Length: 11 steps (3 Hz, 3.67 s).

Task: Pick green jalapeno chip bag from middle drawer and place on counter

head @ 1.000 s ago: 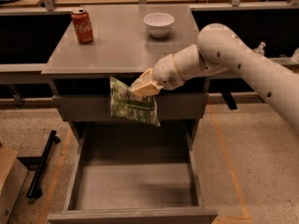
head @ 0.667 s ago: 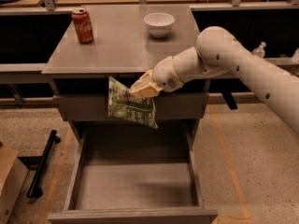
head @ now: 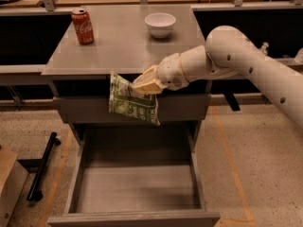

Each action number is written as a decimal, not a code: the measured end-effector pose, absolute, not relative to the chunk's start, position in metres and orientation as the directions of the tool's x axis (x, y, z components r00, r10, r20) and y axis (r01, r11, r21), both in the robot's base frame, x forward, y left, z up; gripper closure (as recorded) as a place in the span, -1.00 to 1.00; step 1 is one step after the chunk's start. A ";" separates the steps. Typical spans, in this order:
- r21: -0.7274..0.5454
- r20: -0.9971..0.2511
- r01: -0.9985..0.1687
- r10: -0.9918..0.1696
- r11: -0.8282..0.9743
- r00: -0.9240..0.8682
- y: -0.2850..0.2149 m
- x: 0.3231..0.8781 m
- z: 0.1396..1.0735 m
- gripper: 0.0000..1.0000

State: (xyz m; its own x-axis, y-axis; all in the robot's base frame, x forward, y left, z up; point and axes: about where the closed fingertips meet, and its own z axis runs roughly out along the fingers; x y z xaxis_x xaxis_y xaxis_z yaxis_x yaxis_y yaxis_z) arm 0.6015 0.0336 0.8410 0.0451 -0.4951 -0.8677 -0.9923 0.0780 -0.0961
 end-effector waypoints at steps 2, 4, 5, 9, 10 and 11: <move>-0.321 -0.808 -0.942 -0.547 0.093 0.221 0.021 0.613 0.952 1.00; -0.374 -0.798 -0.909 -0.562 0.185 0.215 -0.012 0.681 1.020 1.00; -0.433 -0.800 -0.873 -0.543 0.226 0.256 -0.026 0.688 1.060 1.00; -0.362 -0.854 -0.874 -0.491 0.323 0.172 0.005 0.735 0.977 0.50; -0.352 -0.855 -0.879 -0.492 0.323 0.162 0.005 0.752 0.963 0.04; -0.345 -0.856 -0.874 -0.496 0.342 0.144 -0.002 0.766 0.949 -0.42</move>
Offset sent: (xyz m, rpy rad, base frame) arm 0.0264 -0.0282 0.1979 -0.1231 -0.3738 -0.0618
